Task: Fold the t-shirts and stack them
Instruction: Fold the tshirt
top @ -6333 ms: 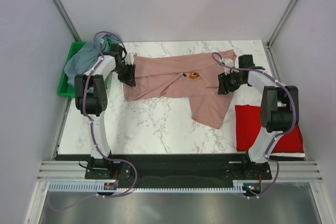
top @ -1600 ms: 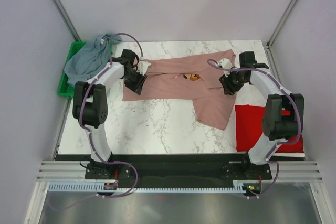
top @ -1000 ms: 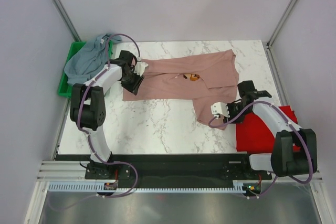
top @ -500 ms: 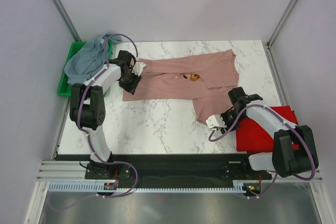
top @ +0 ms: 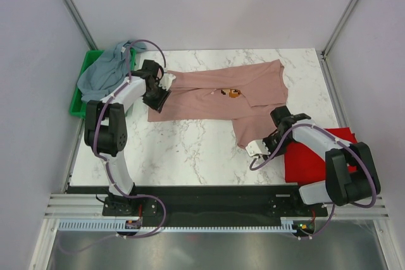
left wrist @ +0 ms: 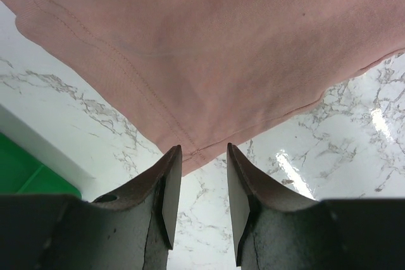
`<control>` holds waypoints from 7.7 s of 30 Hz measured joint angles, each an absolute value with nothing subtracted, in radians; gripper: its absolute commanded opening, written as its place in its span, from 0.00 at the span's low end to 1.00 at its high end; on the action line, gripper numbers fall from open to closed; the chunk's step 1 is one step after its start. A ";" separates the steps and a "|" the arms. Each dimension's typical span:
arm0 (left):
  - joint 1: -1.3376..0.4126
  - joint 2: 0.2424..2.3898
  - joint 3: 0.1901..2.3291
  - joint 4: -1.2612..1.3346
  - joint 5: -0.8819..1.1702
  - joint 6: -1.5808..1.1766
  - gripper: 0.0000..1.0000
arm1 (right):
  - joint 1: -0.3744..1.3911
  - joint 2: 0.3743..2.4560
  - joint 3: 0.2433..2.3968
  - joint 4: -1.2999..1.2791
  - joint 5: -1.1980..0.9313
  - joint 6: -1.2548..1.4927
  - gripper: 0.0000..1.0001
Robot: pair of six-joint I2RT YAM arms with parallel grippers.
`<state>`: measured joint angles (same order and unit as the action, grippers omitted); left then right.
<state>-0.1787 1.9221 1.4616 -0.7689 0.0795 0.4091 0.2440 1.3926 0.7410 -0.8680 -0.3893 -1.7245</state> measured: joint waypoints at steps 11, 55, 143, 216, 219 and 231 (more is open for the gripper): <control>-0.122 1.919 1.411 -0.775 0.097 0.418 0.43 | 0.252 1.397 0.737 -0.854 -0.357 -1.678 0.00; -0.061 1.964 1.444 -0.825 0.187 0.428 0.02 | 0.109 1.328 0.958 -0.676 -0.330 -1.168 0.00; -0.159 2.272 2.017 -0.904 0.112 0.358 0.28 | 0.063 2.094 1.818 -0.451 -0.262 -0.521 0.53; -0.144 2.380 2.052 -0.918 0.054 0.357 0.27 | 0.109 2.386 2.153 -0.595 -0.417 -0.481 0.01; -0.144 2.380 2.052 -0.918 0.054 0.357 0.27 | 0.131 2.439 2.231 -0.582 -0.406 -0.484 0.09; -0.148 2.361 2.048 -0.916 0.031 0.356 0.30 | 0.195 2.529 2.312 -0.461 -0.261 -0.396 0.55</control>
